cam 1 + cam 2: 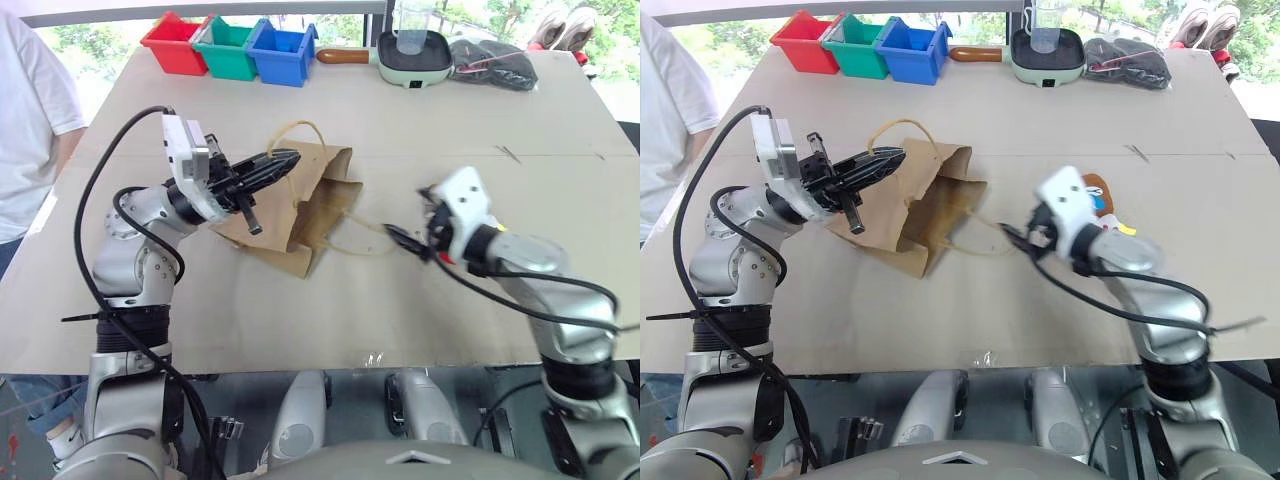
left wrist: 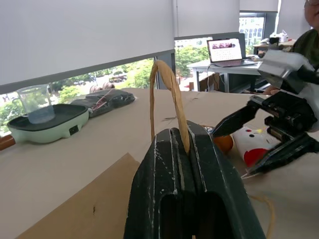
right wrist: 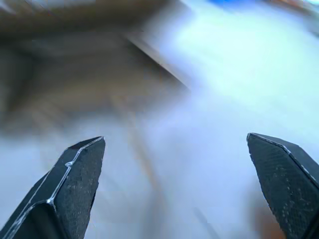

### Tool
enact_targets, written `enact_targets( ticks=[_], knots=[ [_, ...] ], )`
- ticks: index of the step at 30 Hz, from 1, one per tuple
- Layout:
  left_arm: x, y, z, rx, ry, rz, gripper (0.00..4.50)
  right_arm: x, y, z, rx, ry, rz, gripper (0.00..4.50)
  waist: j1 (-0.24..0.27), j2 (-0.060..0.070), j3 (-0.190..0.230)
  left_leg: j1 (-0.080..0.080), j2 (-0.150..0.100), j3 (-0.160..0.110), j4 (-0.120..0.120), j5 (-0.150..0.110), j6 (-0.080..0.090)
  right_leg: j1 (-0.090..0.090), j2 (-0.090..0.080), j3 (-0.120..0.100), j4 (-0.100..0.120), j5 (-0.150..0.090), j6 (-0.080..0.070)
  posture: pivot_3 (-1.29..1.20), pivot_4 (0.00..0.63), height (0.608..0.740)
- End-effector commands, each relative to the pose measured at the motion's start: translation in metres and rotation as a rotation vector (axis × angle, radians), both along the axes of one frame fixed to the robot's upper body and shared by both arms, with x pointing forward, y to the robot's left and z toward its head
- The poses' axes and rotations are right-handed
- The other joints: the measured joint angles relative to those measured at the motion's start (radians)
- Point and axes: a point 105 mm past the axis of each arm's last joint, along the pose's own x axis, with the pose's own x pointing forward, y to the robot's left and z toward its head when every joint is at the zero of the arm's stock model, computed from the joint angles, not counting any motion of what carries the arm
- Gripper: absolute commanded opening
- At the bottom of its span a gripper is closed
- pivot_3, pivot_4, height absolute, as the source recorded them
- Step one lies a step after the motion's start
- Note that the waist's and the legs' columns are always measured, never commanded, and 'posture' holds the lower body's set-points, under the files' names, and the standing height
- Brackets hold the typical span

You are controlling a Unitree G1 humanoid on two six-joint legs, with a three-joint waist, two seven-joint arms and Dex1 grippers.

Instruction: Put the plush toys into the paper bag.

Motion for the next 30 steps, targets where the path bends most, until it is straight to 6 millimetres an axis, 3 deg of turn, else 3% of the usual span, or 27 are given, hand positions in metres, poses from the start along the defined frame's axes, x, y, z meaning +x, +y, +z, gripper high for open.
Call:
enact_targets(
  ticks=[1, 3, 7, 9, 11, 13, 15, 17, 21, 25, 30],
  knots=[
    [-0.003, -0.007, 0.015, -0.036, -0.053, -0.03, 0.0, -0.01, -0.029, 0.004, -0.049, 0.007, -0.146, 4.43, -0.005, 0.0, 0.0, 0.0, 0.0, 0.0, 0.0, 0.0, 0.0, 0.0, 0.0, 0.0, 0.0, 0.0, 0.0, 0.0, 0.15, 0.74],
    [-0.002, -0.012, 0.015, -0.049, -0.052, -0.038, 0.0, -0.014, -0.043, -0.01, -0.084, 0.068, -0.21, 4.43, -0.009, 0.0, 0.0, 0.002, 0.002, 0.0, 0.0, 0.0, 0.0, 0.0, 0.002, 0.001, 0.001, 0.0, 0.0, 0.0, 0.15, 0.74],
    [0.0, -0.024, 0.011, -0.086, -0.032, -0.052, 0.0, -0.008, -0.049, -0.05, -0.089, 0.173, -0.249, 4.43, -0.01, -0.001, 0.0, 0.002, 0.002, 0.0, 0.0, 0.0, 0.0, 0.0, 0.004, 0.002, 0.001, 0.0, 0.0, 0.0, 0.15, 0.74],
    [-0.005, -0.03, 0.007, -0.097, -0.018, -0.073, 0.0, -0.005, -0.05, -0.061, -0.093, 0.167, -0.246, 3.54, -0.009, -0.001, -0.001, 0.002, 0.002, 0.0, 0.0, 0.0, 0.0, 0.001, 0.004, 0.002, 0.0, 0.0, 0.0, 0.0, 0.15, 0.74],
    [-0.01, -0.033, 0.009, -0.116, -0.009, -0.087, 0.0, -0.003, -0.048, -0.06, -0.097, 0.136, -0.225, 2.76, -0.009, -0.002, -0.001, 0.002, 0.002, 0.0, 0.0, 0.0, 0.0, 0.001, 0.003, 0.002, 0.0, 0.0, 0.0, 0.0, 0.15, 0.74],
    [-0.012, -0.032, 0.01, -0.13, 0.004, -0.089, 0.0, -0.003, -0.046, -0.055, -0.088, 0.111, -0.214, 1.69, -0.008, -0.002, -0.001, 0.002, 0.002, 0.0, 0.0, 0.0, 0.0, 0.001, 0.003, 0.002, 0.0, 0.0, 0.0, 0.0, 0.15, 0.74],
    [-0.014, -0.031, 0.009, -0.127, 0.018, -0.095, 0.0, -0.003, -0.045, -0.043, -0.089, 0.046, -0.173, 0.91, -0.007, -0.002, -0.001, 0.002, 0.002, 0.0, 0.0, 0.0, 0.0, 0.001, 0.003, 0.001, 0.001, 0.0, 0.0, 0.0, 0.15, 0.74],
    [-0.018, -0.032, 0.012, -0.134, 0.028, -0.117, 0.0, -0.015, -0.038, -0.011, -0.012, -0.037, -0.048, 0.18, -0.005, -0.001, -0.001, 0.003, 0.002, 0.0, 0.0, 0.0, 0.0, 0.002, 0.003, 0.001, 0.0, 0.0, 0.0, 0.0, 0.15, 0.74],
    [-0.021, -0.032, 0.015, -0.149, 0.044, -0.137, 0.0, -0.033, -0.019, 0.031, 0.156, -0.097, 0.132, 0.08, -0.007, -0.001, 0.0, 0.002, 0.002, 0.0, 0.0, 0.0, 0.0, 0.002, 0.003, 0.001, 0.0, 0.0, 0.0, 0.0, 0.15, 0.74],
    [-0.024, -0.036, 0.015, -0.149, 0.045, -0.149, 0.0, -0.042, 0.022, 0.058, 0.272, -0.122, 0.329, 0.08, -0.014, 0.0, 0.001, 0.003, 0.003, -0.001, 0.0, 0.0, 0.0, 0.002, 0.005, 0.001, 0.0, 0.0, 0.0, 0.0, 0.15, 0.74],
    [-0.025, -0.039, 0.018, -0.16, 0.042, -0.154, 0.0, -0.003, 0.061, 0.054, 0.209, -0.138, 0.309, 0.08, -0.02, 0.0, 0.001, 0.003, 0.003, -0.001, 0.0, 0.0, 0.0, 0.002, 0.004, 0.001, 0.0, 0.0, 0.0, 0.0, 0.15, 0.74]
  ],
)
